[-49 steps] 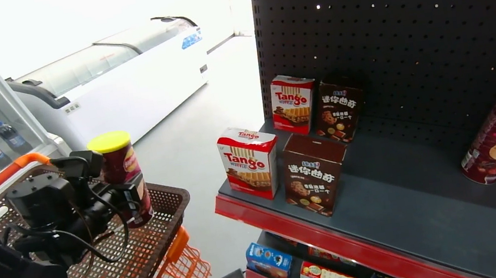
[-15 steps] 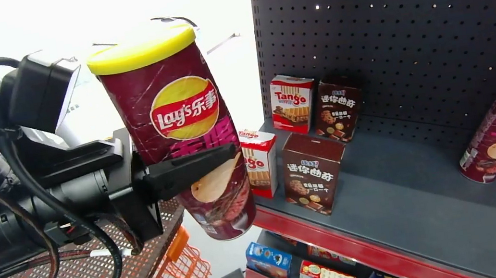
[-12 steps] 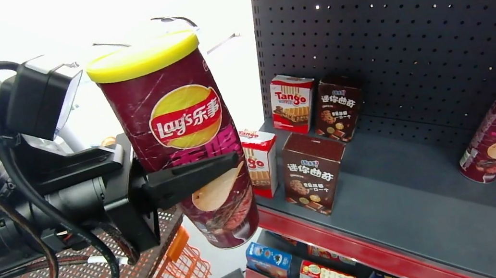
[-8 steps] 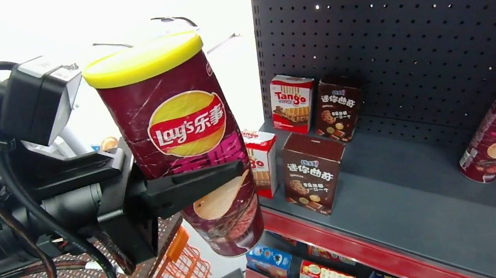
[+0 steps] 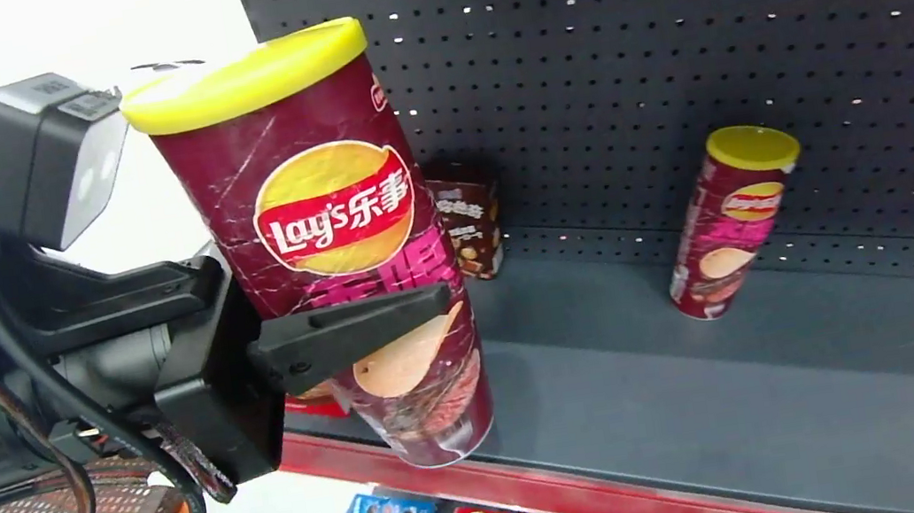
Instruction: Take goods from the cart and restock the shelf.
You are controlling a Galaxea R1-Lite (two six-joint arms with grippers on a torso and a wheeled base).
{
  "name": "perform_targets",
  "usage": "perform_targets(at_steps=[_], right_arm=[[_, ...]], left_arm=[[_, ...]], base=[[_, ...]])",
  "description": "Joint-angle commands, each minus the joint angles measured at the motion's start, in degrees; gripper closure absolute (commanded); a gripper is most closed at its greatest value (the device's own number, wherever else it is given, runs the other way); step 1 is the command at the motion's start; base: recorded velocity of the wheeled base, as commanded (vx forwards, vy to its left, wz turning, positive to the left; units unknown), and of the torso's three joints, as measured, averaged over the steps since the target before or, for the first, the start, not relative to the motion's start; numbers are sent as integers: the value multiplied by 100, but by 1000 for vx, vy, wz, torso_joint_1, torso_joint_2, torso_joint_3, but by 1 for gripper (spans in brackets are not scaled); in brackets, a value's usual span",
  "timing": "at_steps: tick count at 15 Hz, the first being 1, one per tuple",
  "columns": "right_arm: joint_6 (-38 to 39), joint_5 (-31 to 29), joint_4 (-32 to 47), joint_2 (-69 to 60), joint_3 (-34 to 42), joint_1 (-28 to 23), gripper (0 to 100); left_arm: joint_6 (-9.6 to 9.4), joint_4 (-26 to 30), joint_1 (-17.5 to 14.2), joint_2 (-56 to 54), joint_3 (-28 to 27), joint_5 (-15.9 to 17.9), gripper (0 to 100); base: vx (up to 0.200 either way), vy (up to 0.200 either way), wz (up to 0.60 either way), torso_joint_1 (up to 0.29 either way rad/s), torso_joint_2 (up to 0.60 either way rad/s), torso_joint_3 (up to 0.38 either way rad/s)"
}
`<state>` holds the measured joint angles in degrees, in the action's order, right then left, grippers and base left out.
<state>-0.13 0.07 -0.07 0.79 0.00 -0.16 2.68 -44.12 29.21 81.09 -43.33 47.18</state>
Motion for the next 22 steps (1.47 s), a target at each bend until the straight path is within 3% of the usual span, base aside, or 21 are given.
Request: perform_targets(at_steps=[1, 3, 15, 22], right_arm=[[-4, 1, -1, 9, 0, 7, 0], [-4, 1, -1, 9, 0, -2, 0], [-4, 1, -1, 9, 0, -2, 0], [-22, 10, 34, 44, -18, 33, 0]], left_arm=[[4, 8, -3, 29, -9, 2, 100], [13, 8, -12, 38, -18, -7, 100], [4, 8, -73, 47, 43, -7, 100], [31, -739, -12, 399, 87, -42, 100]], base=[[0, 0, -600, 2, 7, 2], [0, 0, -600, 2, 5, 2], [0, 0, 0, 0, 0, 0], [0, 0, 0, 0, 0, 0]])
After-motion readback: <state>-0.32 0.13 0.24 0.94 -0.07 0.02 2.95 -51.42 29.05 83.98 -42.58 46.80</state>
